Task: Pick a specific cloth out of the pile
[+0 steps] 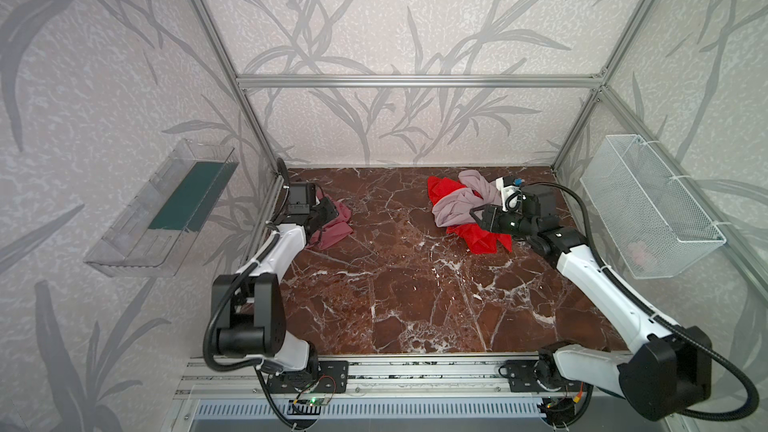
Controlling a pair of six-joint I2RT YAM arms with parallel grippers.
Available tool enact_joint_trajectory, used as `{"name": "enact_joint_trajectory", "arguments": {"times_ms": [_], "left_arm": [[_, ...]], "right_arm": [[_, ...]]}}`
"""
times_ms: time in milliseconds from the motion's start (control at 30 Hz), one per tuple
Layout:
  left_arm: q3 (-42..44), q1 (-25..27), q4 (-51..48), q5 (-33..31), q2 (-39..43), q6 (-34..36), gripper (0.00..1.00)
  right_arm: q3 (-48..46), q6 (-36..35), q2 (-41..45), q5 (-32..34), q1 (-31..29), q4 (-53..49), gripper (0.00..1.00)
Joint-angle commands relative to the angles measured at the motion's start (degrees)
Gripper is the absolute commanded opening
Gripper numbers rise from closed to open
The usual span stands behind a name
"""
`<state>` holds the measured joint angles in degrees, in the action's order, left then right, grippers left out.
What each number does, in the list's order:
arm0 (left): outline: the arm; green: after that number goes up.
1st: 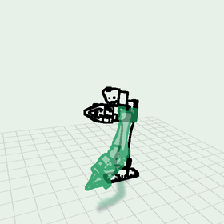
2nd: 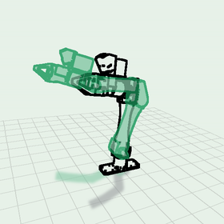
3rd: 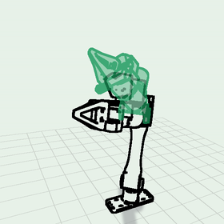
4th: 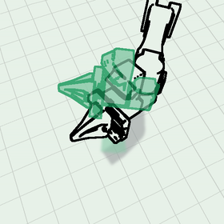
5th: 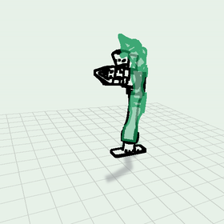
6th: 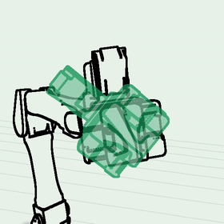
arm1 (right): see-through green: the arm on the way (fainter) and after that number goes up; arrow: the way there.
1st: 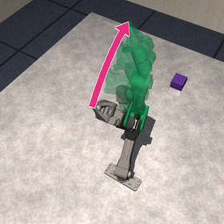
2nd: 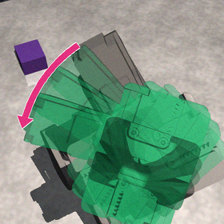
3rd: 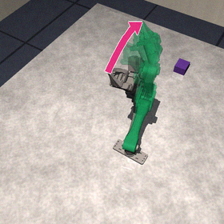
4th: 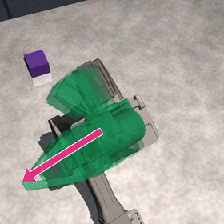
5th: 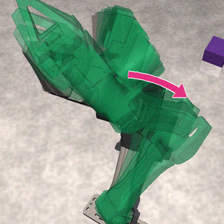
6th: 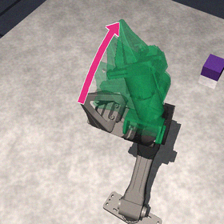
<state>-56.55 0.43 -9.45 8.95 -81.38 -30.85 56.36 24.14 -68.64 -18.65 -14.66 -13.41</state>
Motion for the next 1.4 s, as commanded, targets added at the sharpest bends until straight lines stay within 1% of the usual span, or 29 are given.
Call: {"name": "enact_joint_trajectory", "arguments": {"times_ms": [0, 33, 100, 133, 233, 267, 333, 367, 433, 533, 600, 633, 733, 767, 800, 833, 900, 1000, 1067, 1100, 1133, 1200, 1233, 1267, 1367], "left_arm": [[5.8, 3.3, 0.2, -8.1, 8.5, 5.1, 0.93], [8.0, 3.8, 1.8, -10.4, 10.8, 6.5, 0.93], [11.1, 4.0, 3.3, -16.5, 14.4, 8.1, 0.95], [12.8, 3.9, 4.6, -20.2, 15.6, 9.2, 0.95], [16.4, 3.9, 8.0, -25.8, 17.5, 15.0, 0.97], [17.2, 3.8, 9.0, -27.3, 17.7, 16.8, 0.97], [19.5, 3.7, 13.1, -29.1, 17.1, 20.2, 0.98], [20.2, 3.4, 14.5, -29.5, 16.7, 21.1, 0.98], [21.6, 2.8, 18.1, -30.2, 15.5, 22.6, 0.99], [23.9, 1.6, 23.6, -30.9, 13.3, 25.0, 0.99], [25.4, 0.5, 26.8, -30.6, 11.9, 25.1, 0.99], [26.5, 0.2, 29.9, -31.7, 10.9, 23.6, 0.99], [30.2, -0.5, 40.0, -30.8, 8.1, 24.3, 0.99], [31.1, -0.7, 42.5, -30.3, 7.3, 24.4, 0.99], [32.1, -0.9, 45.7, -29.5, 6.0, 24.4, 0.99], [33.0, -1.0, 48.8, -28.7, 4.6, 24.2, 0.99], [34.0, -1.2, 53.7, -27.5, 1.5, 25.0, 0.99], [34.2, -1.2, 58.0, -26.6, -3.4, 25.0, 0.99], [34.5, -1.2, 62.2, -24.3, -7.0, 26.4, 0.99], [34.9, -1.2, 62.5, -22.9, -7.3, 26.7, 0.99], [35.2, -1.2, 63.6, -22.5, -7.6, 26.7, 0.99], [36.1, -1.2, 66.0, -22.2, -8.4, 26.9, 0.99], [36.2, -1.2, 66.6, -22.1, -8.6, 27.2, 0.99], [36.2, -1.2, 65.9, -22.3, -8.3, 27.0, 0.98], [36.2, -1.1, 66.1, -22.2, -8.4, 27.1, 0.99]], "right_arm": [[-2.3, -6.6, 3.3, 10.3, 1.1, -1.6, 0.61], [-4.0, -7.6, 4.0, 14.5, 1.2, -1.0, 0.66], [-7.2, -10.0, 4.5, 21.9, 1.4, 1.8, 0.71], [-8.8, -11.6, 4.3, 25.7, 1.4, 3.4, 0.72], [-13.6, -16.2, 3.6, 35.8, 1.4, 9.1, 0.73], [-16.1, -18.9, 3.3, 37.9, 1.5, 12.6, 0.73], [-22.1, -25.0, 2.1, 41.5, 1.5, 23.7, 0.74], [-25.4, -26.6, 1.4, 42.7, 1.5, 28.9, 0.74], [-31.4, -28.9, -1.5, 45.2, 1.6, 43.3, 0.76], [-37.1, -31.8, -8.2, 44.5, 1.6, 62.1, 0.77], [-37.3, -31.0, -12.1, 43.3, 1.7, 65.5, 0.77], [-37.5, -31.1, -14.3, 42.6, 1.6, 68.4, 0.77], [-37.3, -31.6, -19.9, 40.4, 1.6, 74.1, 0.78], [-37.2, -31.9, -20.0, 40.4, 1.6, 74.3, 0.78], [-36.5, -30.3, -18.7, 40.2, 1.9, 70.4, 0.78], [-36.1, -29.5, -18.3, 39.9, 2.3, 68.7, 0.78], [-36.3, -30.3, -20.0, 38.3, 2.6, 71.8, 0.79], [-36.0, -29.5, -19.7, 36.5, 3.4, 70.1, 0.80], [-36.6, -29.9, -22.9, 32.1, 4.2, 73.4, 0.80], [-37.4, -30.9, -23.9, 32.1, 4.2, 77.2, 0.82], [-37.7, -30.5, -22.4, 31.2, 4.3, 75.1, 0.83], [-36.9, -30.4, -23.0, 31.3, 4.3, 74.5, 0.83], [-36.9, -30.7, -23.4, 31.7, 4.3, 75.6, 0.87], [-36.8, -30.2, -22.7, 31.7, 4.3, 74.0, 0.99], [-37.4, -30.6, -23.1, 31.8, 4.2, 75.6, 0.99]]}}
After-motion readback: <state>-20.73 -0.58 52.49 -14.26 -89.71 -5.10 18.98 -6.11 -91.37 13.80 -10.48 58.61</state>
